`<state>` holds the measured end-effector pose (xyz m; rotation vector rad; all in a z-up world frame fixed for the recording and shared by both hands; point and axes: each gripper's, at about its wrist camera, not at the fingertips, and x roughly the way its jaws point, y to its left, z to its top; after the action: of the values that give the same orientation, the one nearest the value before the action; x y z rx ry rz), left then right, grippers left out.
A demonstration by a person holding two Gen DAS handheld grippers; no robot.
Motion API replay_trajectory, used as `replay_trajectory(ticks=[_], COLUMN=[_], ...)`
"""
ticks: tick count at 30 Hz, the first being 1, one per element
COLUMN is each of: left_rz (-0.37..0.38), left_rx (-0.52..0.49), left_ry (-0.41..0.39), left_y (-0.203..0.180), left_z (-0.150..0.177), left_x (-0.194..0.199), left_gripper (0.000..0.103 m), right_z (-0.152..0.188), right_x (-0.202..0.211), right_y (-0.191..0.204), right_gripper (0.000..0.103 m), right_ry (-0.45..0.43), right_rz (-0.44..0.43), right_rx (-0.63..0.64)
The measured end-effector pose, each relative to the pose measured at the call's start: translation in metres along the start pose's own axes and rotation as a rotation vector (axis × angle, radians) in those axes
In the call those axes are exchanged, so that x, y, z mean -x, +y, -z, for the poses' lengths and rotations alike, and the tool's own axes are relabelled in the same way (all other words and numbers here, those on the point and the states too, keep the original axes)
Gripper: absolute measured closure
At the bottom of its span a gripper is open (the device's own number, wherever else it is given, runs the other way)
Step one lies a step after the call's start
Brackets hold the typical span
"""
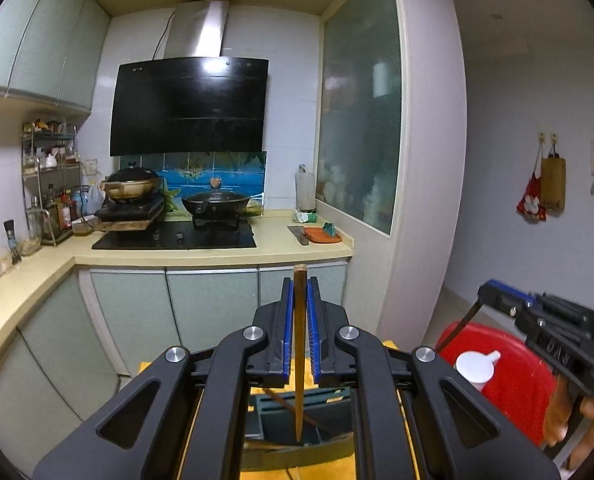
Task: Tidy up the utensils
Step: 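Lift both held chopsticks and carry them over the green caddy, then lower both chopsticks into the caddy and open both tools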
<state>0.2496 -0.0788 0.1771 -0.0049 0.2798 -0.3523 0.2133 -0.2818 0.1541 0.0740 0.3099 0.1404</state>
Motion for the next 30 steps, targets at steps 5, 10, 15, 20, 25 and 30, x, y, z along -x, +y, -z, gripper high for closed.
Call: replay_trajectory(ticks=[5, 10, 15, 20, 25, 30], left_rz=[-0.027, -0.033, -0.035, -0.036, -0.026, -0.013], left_rx=[-0.009, 0.008, 0.028, 0.017, 0.023, 0.042], left_ry=[0.029, 0.093, 0.133, 0.163, 0.194, 0.167], left_y=[-0.001, 0.009, 0.017, 0.016, 0.016, 0.020], left_z=[0.016, 0.042, 0.060, 0.076, 0.084, 0.078], left_x=[-0.030, -0.054, -0.065, -0.072, -0.075, -0.064], left_gripper=[0.097, 0.096, 0.096, 0.096, 0.095, 0.051], right_z=[0.008, 0.021, 0.036, 0.049, 0.057, 0.056], right_x=[-0.018, -0.039, -0.056, -0.070, -0.078, -0.077], right_y=[0.003, 0.007, 0.013, 0.020, 0.022, 0.017], right_gripper=[0.095, 0.095, 0.095, 0.095, 0.095, 0.093], right_ry=[0.040, 0.104, 0.162, 0.212, 0.243, 0.249], right_rz=[-0.005, -0.010, -0.019, -0.022, -0.028, -0.044], right_rx=[0.003, 0.010, 0.008, 0.004, -0.009, -0.056])
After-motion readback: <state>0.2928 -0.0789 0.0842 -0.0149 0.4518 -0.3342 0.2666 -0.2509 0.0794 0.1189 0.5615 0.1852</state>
